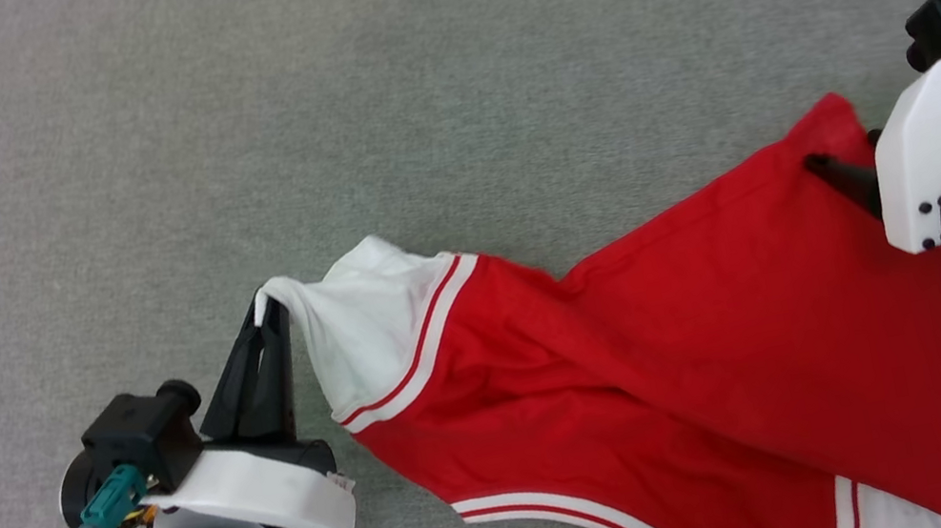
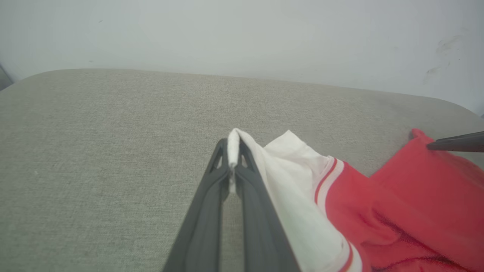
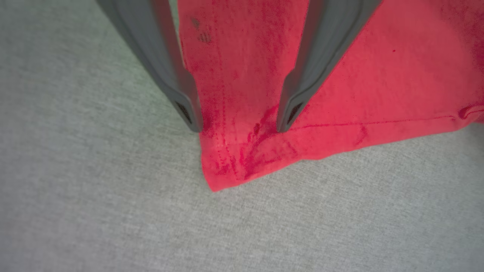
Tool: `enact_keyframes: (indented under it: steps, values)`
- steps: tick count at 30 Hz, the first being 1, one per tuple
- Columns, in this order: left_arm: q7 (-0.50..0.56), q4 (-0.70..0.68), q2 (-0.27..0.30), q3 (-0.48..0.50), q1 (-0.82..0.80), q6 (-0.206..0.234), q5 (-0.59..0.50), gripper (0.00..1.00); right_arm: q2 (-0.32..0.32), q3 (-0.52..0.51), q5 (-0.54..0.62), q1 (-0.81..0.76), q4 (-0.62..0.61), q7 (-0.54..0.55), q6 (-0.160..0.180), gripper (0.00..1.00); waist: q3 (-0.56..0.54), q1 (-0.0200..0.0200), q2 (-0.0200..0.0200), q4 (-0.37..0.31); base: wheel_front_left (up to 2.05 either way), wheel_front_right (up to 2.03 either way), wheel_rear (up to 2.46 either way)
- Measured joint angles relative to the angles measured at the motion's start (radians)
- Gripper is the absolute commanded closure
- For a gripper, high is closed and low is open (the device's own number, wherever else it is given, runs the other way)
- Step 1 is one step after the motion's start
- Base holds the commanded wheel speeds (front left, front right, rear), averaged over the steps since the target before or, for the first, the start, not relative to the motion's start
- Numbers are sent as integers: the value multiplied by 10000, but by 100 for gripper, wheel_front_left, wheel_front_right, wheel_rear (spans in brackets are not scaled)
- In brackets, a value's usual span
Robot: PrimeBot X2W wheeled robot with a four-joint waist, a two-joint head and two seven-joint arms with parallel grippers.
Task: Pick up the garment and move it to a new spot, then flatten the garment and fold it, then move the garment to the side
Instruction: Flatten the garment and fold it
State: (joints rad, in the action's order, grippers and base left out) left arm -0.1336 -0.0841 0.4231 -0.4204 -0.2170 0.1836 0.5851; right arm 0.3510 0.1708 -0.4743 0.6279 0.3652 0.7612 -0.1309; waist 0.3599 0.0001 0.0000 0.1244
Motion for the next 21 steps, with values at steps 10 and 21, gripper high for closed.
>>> enact_keyframes:
  steps: [10, 21]
  values:
    - [-290, 374, -268, -182, -433, -184, -23, 100, 194, 579, -426, 1104, 1542, 731, -4, 100, 563, -2, 0, 468, 0, 0, 0]
    - [-418, 673, -169, -38, -561, -270, 90, 100, 412, 1455, -541, 1251, 1517, -359, -2, 100, -54, 0, 0, 343, 0, 0, 0]
